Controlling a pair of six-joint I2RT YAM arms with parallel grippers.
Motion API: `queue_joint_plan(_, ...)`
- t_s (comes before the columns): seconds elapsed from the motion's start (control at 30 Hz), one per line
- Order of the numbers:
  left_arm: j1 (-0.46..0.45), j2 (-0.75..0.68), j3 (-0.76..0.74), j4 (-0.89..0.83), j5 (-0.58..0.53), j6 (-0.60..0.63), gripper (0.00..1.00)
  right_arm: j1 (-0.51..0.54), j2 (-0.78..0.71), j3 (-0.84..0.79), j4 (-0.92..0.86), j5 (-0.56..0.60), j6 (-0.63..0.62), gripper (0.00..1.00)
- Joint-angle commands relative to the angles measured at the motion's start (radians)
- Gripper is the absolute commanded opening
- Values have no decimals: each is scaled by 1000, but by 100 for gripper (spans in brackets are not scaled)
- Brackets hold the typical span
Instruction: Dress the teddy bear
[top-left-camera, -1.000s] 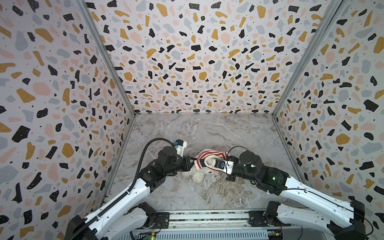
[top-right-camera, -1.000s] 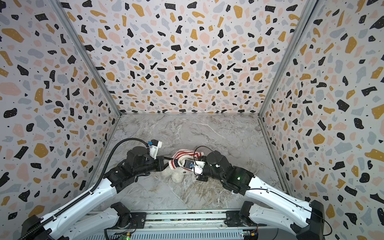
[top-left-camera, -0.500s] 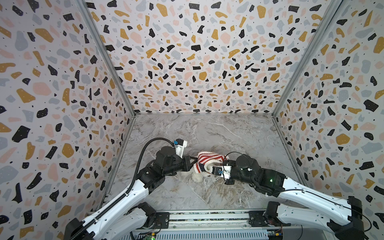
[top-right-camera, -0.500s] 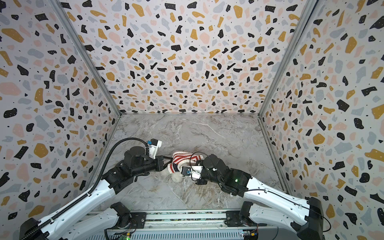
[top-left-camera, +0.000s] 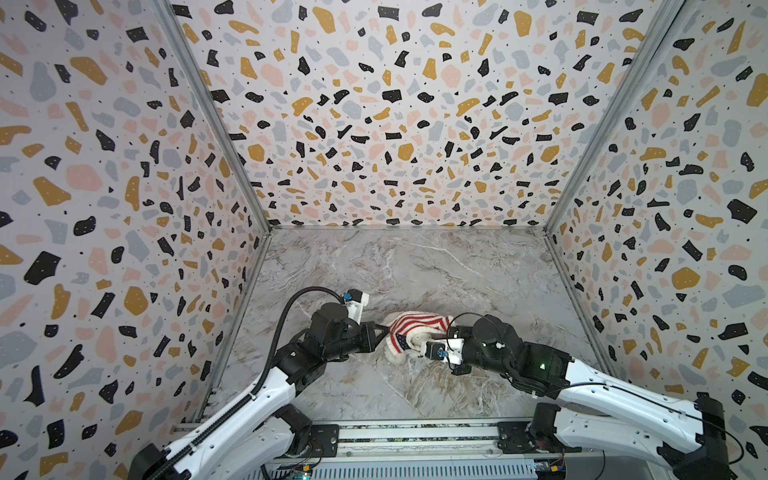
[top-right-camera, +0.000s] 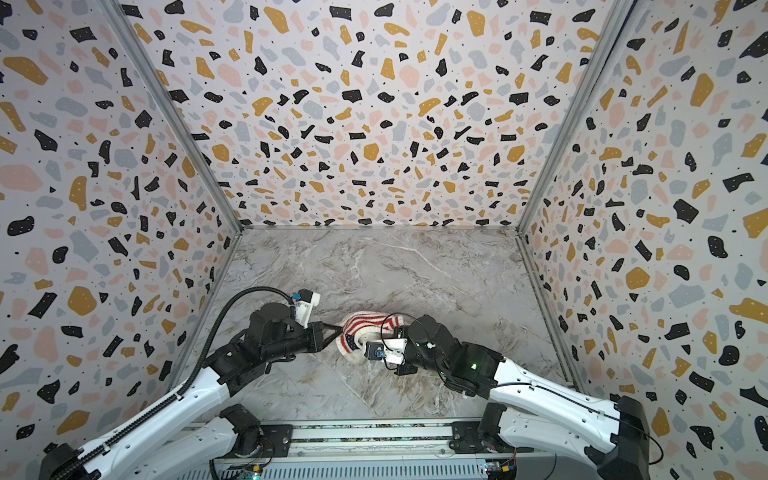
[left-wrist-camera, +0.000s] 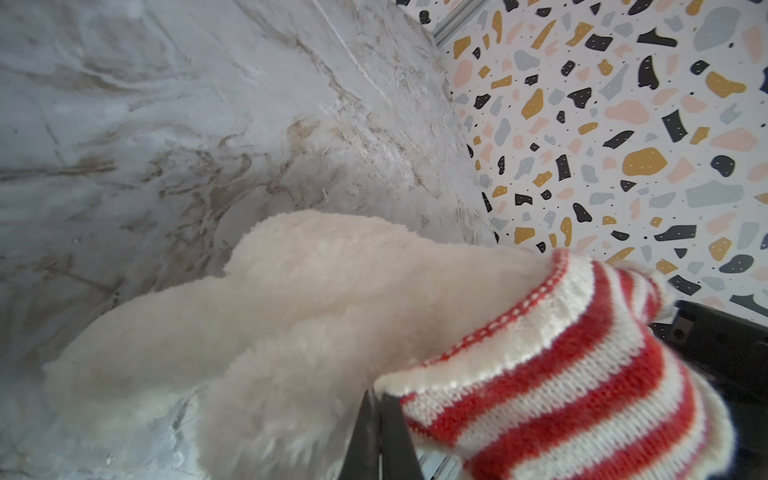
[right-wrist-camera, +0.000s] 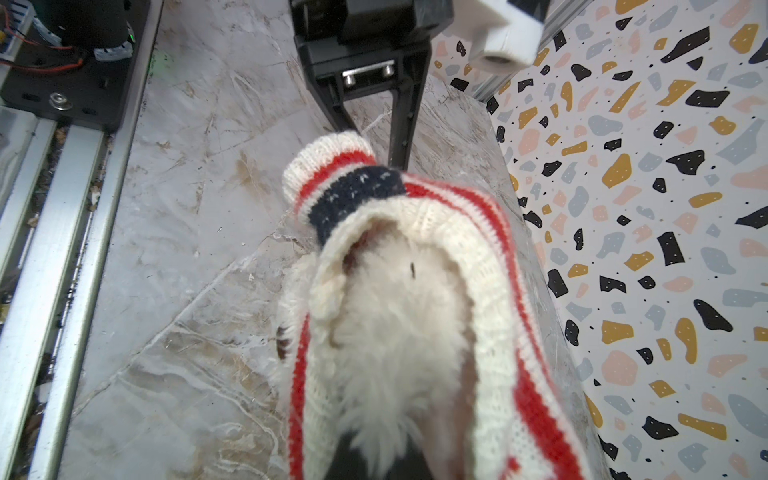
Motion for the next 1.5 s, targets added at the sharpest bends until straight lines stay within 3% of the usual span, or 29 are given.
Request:
queue_joint_plan(0.0, 10, -62, 78, 59, 85, 59, 3, 9, -4, 13, 13, -30, -10, 0)
queue_joint_plan(0.17, 10, -122, 101, 69, 115, 89, 46, 8, -7, 15, 26, -38, -10, 0)
queue_joint_plan(0.27, 10, -117, 119, 63, 111, 105, 56, 8, -6, 19, 22, -43, -11, 0)
queue_joint_plan(0.37, 9, -91, 133, 74, 133, 116, 58, 8, -6, 21, 27, -49, -8, 0)
queue_joint_plan(0.6, -14, -37, 160, 45, 142, 163, 43, 8, 3, 29, 28, -53, -13, 0)
queue_joint_plan(0.93, -94, 31, 190, 23, 111, 198, 37, 8, 7, 32, 29, -53, -28, 0)
queue_joint_plan(1.13, -98, 38, 206, -18, 57, 218, 9, 9, -1, 23, 34, -53, -33, 0)
queue_joint_plan(1.23, -98, 42, 210, -37, 3, 219, 0, 8, 1, 20, 29, -48, -38, 0)
queue_joint_plan(1.47, -81, 58, 213, -44, -101, 182, 0, 52, 3, 15, 11, 13, -65, 0)
